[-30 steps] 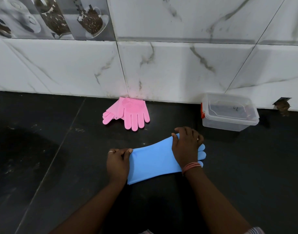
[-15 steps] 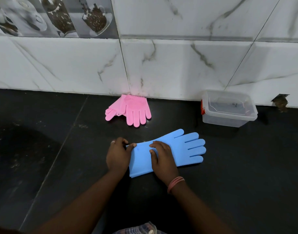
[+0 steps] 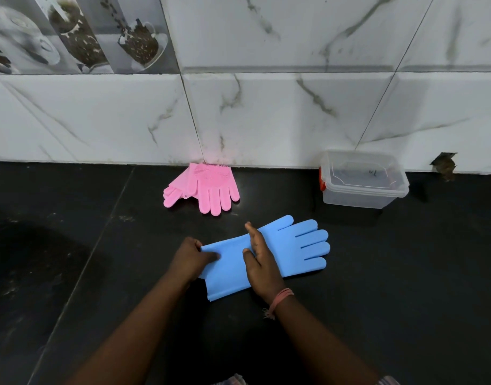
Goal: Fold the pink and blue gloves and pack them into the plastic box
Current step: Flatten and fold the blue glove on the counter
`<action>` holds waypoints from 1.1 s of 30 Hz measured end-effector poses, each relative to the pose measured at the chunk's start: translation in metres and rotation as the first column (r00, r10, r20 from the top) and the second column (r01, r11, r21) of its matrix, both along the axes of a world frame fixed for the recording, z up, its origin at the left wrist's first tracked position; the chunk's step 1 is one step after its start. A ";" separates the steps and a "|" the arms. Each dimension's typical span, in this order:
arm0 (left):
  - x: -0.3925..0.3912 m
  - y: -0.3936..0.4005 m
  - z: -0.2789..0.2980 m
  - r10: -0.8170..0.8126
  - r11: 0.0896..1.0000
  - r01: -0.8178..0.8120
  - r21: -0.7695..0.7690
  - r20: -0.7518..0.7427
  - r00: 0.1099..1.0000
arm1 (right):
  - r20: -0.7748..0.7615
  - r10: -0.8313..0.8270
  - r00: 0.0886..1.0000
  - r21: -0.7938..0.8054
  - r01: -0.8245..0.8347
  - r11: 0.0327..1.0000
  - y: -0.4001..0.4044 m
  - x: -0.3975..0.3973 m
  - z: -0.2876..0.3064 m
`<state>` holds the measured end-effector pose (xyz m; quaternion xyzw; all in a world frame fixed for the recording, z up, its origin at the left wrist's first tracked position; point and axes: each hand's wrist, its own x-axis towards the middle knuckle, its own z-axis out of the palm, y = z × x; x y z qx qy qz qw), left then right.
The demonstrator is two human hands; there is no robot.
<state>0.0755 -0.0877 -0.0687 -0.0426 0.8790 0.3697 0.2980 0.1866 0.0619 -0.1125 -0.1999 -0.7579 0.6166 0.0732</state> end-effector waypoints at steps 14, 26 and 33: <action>0.009 0.146 0.045 0.100 0.820 -0.292 0.492 0.379 0.920 | -0.082 -0.160 0.984 -0.053 0.156 0.986 0.036 0.051 0.046; -0.008 0.160 0.014 -0.372 0.919 0.380 0.106 -0.085 0.924 | 0.102 -0.536 0.838 0.285 0.491 0.823 0.069 0.058 0.027; -0.012 0.151 -0.007 -0.473 0.866 0.498 0.039 -0.259 0.842 | 0.235 -0.459 0.857 0.708 0.172 0.684 0.072 0.063 0.032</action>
